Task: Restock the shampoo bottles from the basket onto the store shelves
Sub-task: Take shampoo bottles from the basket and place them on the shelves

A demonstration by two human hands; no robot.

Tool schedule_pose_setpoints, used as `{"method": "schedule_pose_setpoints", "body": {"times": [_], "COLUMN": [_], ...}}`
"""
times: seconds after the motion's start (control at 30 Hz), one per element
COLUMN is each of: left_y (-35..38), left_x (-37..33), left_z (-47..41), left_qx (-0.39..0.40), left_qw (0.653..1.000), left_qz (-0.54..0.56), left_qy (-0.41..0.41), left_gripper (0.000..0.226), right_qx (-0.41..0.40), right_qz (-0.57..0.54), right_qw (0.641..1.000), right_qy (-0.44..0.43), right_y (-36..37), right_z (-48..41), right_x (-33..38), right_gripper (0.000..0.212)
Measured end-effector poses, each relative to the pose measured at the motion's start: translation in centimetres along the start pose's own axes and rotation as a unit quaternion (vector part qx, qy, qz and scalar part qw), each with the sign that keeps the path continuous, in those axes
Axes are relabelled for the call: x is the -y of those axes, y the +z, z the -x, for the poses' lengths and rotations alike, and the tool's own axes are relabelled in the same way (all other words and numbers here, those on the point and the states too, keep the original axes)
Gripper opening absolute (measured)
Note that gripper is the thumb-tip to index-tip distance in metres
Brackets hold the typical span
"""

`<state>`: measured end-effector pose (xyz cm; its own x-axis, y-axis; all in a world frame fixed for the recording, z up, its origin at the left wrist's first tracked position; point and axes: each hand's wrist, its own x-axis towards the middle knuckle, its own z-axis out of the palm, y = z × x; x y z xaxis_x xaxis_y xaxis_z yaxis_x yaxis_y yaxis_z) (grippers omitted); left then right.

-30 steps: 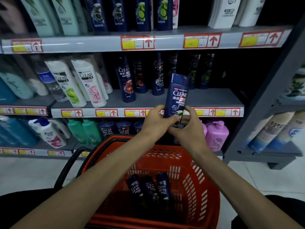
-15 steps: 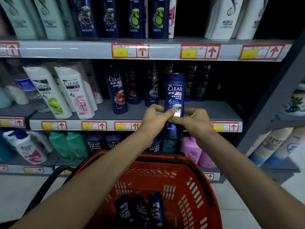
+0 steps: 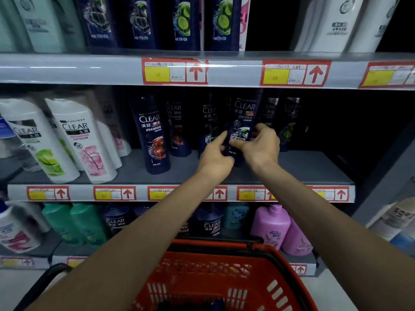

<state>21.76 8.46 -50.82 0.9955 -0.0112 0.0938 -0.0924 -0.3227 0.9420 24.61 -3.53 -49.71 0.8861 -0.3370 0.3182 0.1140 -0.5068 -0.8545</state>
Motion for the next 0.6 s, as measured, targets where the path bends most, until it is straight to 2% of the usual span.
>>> {"method": "schedule_pose_setpoints", "body": {"times": [0.37, 0.53, 0.6], "left_y": [2.6, 2.4, 1.9], "left_x": [2.7, 3.1, 3.0], "left_z": [-4.3, -4.5, -4.4], "left_qx": [-0.014, 0.009, 0.017], "left_qw": [0.999, 0.998, 0.997], "left_qz": [-0.005, 0.004, 0.007], "left_qy": [-0.041, -0.058, -0.075], "left_gripper": [0.088, 0.092, 0.095], "right_qx": [0.003, 0.04, 0.064], "right_qz": [0.047, 0.062, 0.07], "right_qw": [0.999, 0.997, 0.995], "right_qy": [0.015, 0.016, 0.032], "right_y": [3.6, 3.4, 3.2], "right_z": [-3.2, -3.3, -2.8], "right_x": [-2.8, -2.7, -2.7], "right_gripper": [0.037, 0.034, 0.04]}}
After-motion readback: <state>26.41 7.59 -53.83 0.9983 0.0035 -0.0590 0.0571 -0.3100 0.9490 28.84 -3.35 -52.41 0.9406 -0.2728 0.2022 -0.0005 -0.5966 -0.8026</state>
